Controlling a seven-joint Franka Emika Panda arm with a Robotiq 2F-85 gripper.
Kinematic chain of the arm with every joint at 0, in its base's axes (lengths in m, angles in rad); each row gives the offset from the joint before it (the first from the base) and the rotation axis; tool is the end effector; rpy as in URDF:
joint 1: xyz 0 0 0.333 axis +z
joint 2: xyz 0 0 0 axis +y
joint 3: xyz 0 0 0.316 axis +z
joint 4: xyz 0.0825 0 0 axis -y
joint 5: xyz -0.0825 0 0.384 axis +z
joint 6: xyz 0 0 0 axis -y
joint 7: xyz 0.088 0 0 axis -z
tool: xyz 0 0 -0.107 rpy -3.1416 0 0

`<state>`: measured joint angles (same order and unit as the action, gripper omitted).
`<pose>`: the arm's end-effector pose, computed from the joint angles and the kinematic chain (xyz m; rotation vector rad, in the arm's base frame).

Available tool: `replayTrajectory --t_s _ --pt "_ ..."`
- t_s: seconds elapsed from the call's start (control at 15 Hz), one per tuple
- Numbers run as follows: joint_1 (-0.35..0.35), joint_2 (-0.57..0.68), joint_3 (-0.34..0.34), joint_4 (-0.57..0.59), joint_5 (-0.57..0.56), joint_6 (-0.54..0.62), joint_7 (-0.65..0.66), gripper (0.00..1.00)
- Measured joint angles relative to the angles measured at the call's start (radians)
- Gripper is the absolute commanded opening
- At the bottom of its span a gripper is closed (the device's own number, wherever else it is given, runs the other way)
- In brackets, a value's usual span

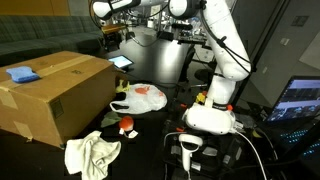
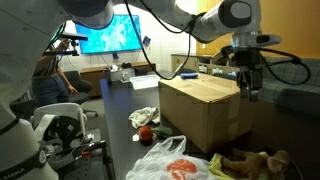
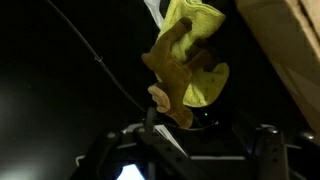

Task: Put all the objects from the box on the table, and then put all the objects that were on the table on the box

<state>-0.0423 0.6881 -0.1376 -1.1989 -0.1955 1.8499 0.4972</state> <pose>0.7294 -0.1208 0.3795 2.7416 -0.8333 0.0190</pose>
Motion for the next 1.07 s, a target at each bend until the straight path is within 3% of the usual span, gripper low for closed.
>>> replayTrajectory --t_s 0.53,1.07 --pt "0.215 -0.189 0.018 -0.091 -0.125 0.026 0.025 1.0" --pt "0.379 -0.18 0.108 -0.065 -0.193 0.023 0.027 1.0"
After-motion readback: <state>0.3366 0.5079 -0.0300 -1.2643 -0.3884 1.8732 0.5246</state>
